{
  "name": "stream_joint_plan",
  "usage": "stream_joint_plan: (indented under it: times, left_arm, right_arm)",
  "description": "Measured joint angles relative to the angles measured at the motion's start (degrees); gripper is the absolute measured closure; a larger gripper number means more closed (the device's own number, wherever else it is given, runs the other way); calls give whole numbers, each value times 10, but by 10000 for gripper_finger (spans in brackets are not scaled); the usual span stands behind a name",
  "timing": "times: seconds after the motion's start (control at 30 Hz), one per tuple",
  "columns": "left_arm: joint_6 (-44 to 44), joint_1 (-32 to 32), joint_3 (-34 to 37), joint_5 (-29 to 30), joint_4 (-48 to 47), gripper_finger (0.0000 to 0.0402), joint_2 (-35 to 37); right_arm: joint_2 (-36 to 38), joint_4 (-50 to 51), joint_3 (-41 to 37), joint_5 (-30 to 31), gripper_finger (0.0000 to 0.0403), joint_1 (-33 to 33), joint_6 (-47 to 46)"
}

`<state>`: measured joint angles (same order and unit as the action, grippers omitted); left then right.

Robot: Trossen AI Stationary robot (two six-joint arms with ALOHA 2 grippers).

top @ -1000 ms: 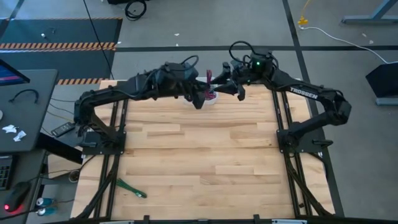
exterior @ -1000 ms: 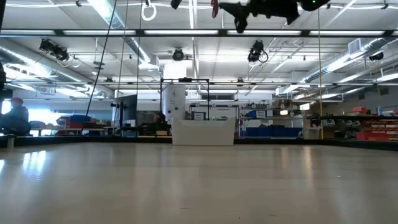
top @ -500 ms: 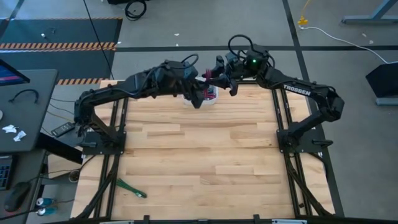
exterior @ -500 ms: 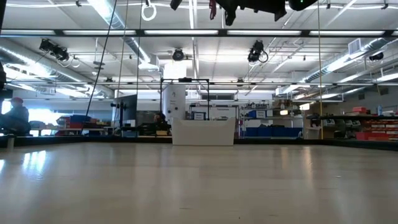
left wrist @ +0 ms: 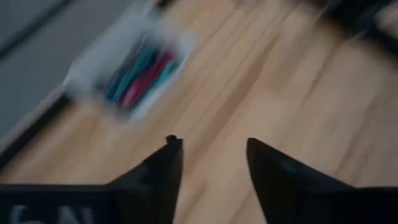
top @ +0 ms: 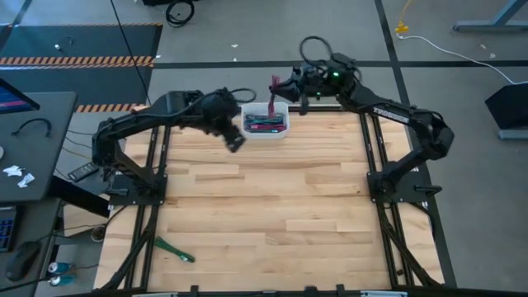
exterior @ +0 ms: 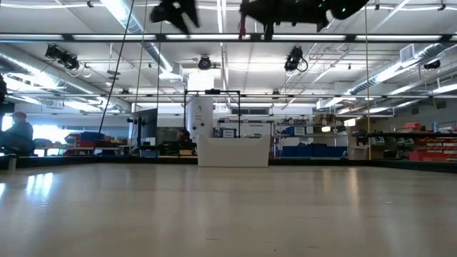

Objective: Pick and place USB-C Cables
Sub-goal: Put the pink charger cable into the white bin, then put the green charger cable into the white bin

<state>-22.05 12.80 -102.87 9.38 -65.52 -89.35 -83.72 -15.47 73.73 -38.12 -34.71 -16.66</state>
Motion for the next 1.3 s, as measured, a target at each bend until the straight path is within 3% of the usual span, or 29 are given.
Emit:
stream_joint_plan:
  times: [0.17, 0.27, 0.57, 0.73, 0.93, 1.1, 1.3]
  left_arm:
    - [-66, 2, 0, 37, -190, 160, 14]
    - [-104, -6, 0, 74, -237, 149, 25]
    - [-136, -19, 0, 95, -240, 163, 45]
    - [-136, -19, 0, 101, -239, 178, 47]
    - [-133, -19, 0, 104, -236, 191, 47]
    - [-133, -19, 0, 106, -236, 198, 47]
    - [-133, -28, 0, 116, -243, 199, 47]
  right_arm:
    - [-91, 78, 45, 2, 382, -16, 75]
    - [-164, 167, 105, 23, 382, -11, 162]
    - [-331, 372, 250, 231, 378, -11, 339]
    - [-379, 419, 275, 256, 371, -10, 374]
    - [-402, 452, 276, 340, 351, 1, 408]
    - [-384, 450, 276, 374, 284, 7, 399]
    - [-311, 459, 272, 318, 233, 0, 328]
